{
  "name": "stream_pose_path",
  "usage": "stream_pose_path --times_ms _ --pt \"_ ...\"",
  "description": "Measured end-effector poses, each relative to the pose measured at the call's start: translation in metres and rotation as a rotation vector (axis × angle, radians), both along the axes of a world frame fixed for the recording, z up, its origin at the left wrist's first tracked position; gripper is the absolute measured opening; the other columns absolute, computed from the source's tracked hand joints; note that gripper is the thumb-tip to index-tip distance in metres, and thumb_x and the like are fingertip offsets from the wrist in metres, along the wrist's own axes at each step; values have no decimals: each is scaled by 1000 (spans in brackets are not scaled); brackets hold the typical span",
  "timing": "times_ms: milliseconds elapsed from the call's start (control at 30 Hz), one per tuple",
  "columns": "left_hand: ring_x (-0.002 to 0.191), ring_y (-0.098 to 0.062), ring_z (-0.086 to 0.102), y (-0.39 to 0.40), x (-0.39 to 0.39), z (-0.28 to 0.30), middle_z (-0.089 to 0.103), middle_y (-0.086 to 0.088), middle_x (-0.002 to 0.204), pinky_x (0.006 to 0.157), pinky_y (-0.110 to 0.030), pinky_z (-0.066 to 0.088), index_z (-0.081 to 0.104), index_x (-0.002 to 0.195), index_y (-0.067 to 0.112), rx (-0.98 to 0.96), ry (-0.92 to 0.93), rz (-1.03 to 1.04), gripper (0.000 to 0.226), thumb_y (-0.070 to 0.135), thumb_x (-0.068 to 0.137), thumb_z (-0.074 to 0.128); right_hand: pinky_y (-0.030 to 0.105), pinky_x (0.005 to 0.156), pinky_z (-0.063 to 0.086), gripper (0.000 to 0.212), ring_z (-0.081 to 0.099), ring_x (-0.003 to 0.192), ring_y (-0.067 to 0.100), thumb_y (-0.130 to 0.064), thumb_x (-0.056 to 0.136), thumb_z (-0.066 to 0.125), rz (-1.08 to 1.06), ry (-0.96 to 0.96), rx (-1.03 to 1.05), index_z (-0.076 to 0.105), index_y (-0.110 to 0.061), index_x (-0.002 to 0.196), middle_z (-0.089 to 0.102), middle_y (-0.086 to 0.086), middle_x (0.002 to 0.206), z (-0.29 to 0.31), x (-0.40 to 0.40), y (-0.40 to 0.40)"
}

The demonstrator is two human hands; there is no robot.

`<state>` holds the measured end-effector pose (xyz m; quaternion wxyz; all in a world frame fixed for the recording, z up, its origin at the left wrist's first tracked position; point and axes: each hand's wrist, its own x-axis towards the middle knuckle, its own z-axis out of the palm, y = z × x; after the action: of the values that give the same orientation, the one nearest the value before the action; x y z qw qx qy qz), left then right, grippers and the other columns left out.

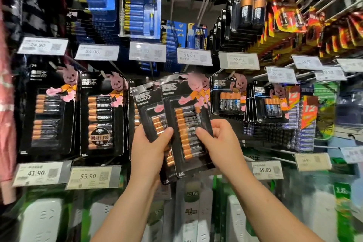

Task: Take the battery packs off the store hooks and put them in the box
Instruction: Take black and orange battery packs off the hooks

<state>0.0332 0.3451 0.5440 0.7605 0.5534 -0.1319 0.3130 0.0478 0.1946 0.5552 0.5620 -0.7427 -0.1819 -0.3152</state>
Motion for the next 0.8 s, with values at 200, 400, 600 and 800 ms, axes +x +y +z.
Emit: stream_pose_path --times_ms 200,400,600,800 --pt "91 -19 72 9 3 -2 74 -3 104 80 -42 58 62 108 20 -42 34 69 16 13 94 64 36 88 51 25 63 104 15 -30 90 65 13 5 91 49 -23 108 65 -1 109 11 3 -5" --pt "93 -24 72 20 3 -2 73 -5 102 85 -48 57 62 103 22 -145 40 111 15 10 93 63 34 103 40 46 47 130 20 -33 91 63 -45 19 87 44 -14 129 52 5 135 18 8 -12" --pt "97 -27 71 23 6 -5 73 -7 105 92 -55 54 64 106 19 -173 37 132 15 11 93 64 24 95 33 50 40 135 18 -33 94 60 -75 31 74 40 -13 135 45 5 142 25 17 -11" --pt "99 -28 69 29 8 -11 71 -7 106 89 -51 55 62 108 17 -201 23 147 17 9 93 63 27 92 34 50 44 130 19 -32 93 61 -91 76 26 41 -12 135 48 5 139 24 30 -6"
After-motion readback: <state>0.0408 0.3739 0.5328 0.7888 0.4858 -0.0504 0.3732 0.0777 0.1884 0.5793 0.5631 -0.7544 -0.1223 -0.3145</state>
